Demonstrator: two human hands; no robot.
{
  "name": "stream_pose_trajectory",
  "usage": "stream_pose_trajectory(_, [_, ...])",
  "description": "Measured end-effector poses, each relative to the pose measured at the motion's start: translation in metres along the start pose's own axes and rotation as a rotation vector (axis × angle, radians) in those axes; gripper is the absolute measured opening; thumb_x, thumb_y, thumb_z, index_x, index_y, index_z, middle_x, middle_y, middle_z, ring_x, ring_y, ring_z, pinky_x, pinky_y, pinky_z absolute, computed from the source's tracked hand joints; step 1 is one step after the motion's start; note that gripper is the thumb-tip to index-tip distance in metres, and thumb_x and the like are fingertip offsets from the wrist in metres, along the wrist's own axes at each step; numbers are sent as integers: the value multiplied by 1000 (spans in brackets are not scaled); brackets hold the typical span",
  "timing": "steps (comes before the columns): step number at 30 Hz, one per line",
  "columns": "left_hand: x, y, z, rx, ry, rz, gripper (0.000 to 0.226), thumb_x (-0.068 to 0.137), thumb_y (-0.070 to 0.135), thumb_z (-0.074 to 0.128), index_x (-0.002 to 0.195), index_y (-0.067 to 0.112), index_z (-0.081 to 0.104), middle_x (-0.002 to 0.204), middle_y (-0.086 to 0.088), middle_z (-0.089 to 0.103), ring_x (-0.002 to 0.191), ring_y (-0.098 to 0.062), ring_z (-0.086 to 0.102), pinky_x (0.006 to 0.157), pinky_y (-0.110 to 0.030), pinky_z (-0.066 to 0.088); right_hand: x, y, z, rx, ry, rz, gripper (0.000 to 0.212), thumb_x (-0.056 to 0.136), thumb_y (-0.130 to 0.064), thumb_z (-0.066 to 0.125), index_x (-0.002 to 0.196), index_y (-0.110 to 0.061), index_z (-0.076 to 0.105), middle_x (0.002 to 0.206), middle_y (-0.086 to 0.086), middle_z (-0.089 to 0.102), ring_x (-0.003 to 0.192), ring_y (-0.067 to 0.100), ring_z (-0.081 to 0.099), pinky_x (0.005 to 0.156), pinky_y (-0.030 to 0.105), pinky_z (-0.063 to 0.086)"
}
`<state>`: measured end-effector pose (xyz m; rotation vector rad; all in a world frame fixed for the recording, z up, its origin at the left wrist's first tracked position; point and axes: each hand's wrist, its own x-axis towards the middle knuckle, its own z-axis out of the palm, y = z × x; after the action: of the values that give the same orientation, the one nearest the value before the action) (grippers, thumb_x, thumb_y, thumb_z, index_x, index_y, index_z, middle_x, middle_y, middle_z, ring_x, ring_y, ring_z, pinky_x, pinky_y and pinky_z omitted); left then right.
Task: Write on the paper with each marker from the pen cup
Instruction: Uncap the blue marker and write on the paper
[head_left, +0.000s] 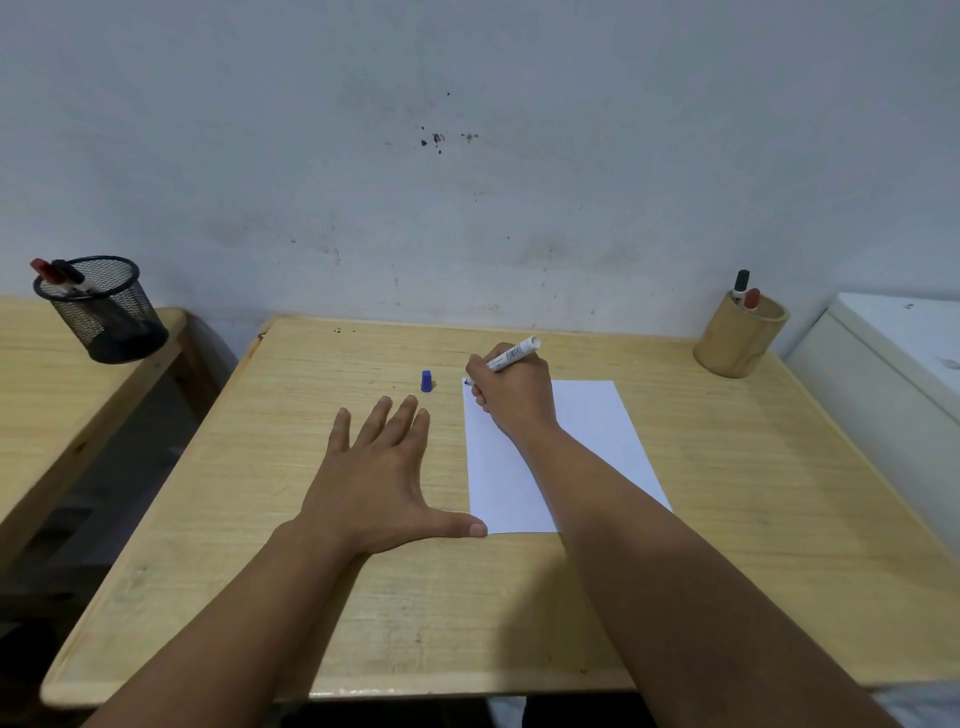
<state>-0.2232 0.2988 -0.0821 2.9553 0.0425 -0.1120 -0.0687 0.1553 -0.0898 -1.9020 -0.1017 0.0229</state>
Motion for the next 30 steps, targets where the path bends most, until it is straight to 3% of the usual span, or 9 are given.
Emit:
stream_pose_trajectory(7, [-1,0,-2,2,2,10,154,45,114,28,167,22,6,174,7,-8,160,-14,-16,127,-57,-10,3,2,-3,184,-4,53,27,86,-27,74,73,-7,60,66,13,70,60,22,65,61,39,55])
stream_pose_trajectory(10, [-1,3,-10,-107,59,-1,137,53,112,26,158,25,34,172,9,19,160,-16,9,128,-52,3,10,-5,-9,319,-67,99,33,95,-29,82,79,-10,60,70,9,66,62,24,59,57,32,54])
stream_pose_trajectory(13, [13,5,-20,-324,324,-104,82,82,86,40,139,30,54,140,9,59,128,-15,56,107,-44,42,10,-20,-16,321,-147,108,38,92,-43,84,79,-18,59,77,13,64,57,20,52,50,27,45])
stream_pose_trajectory(15, [31,5,-24,-396,433,-138,57,94,56,57,146,34,48,139,8,59,121,-15,62,96,-44,52,9,-32,-22,276,-104,24,41,93,-45,83,76,-18,58,79,13,66,56,18,48,48,23,39])
stream_pose_trajectory(17, [49,3,-25,-389,398,-125,56,99,38,56,153,36,43,141,6,55,121,-19,61,92,-43,54,9,-42,-32,215,-75,-64,38,95,-37,83,78,-12,61,79,10,70,55,17,49,48,21,40])
stream_pose_trajectory(20, [71,0,-22,-282,330,-117,44,102,38,54,145,34,56,132,5,61,117,-22,61,85,-38,53,5,-54,-50,188,-223,-82,13,95,-17,81,103,-10,74,87,8,77,63,14,68,58,30,58])
stream_pose_trajectory(23, [81,0,-15,-276,373,-137,26,102,33,57,119,27,75,114,4,72,108,-24,64,81,-36,53,-5,-59,-65,211,-343,-73,33,106,1,57,132,-13,71,113,12,80,88,22,78,75,43,66])
stream_pose_trajectory(27, [85,-1,-24,-571,416,-242,21,95,15,66,112,20,77,103,0,79,100,-24,71,86,-35,54,-16,-59,-81,450,-314,61,32,108,-5,50,125,-10,77,111,20,76,88,33,77,76,48,68])
stream_pose_trajectory(30, [86,6,-48,-934,422,-320,8,86,12,77,92,15,75,82,1,79,82,-23,72,78,-34,56,-21,-47,-82,395,-313,32,19,108,-4,55,115,-11,71,105,14,71,73,26,72,77,53,68])
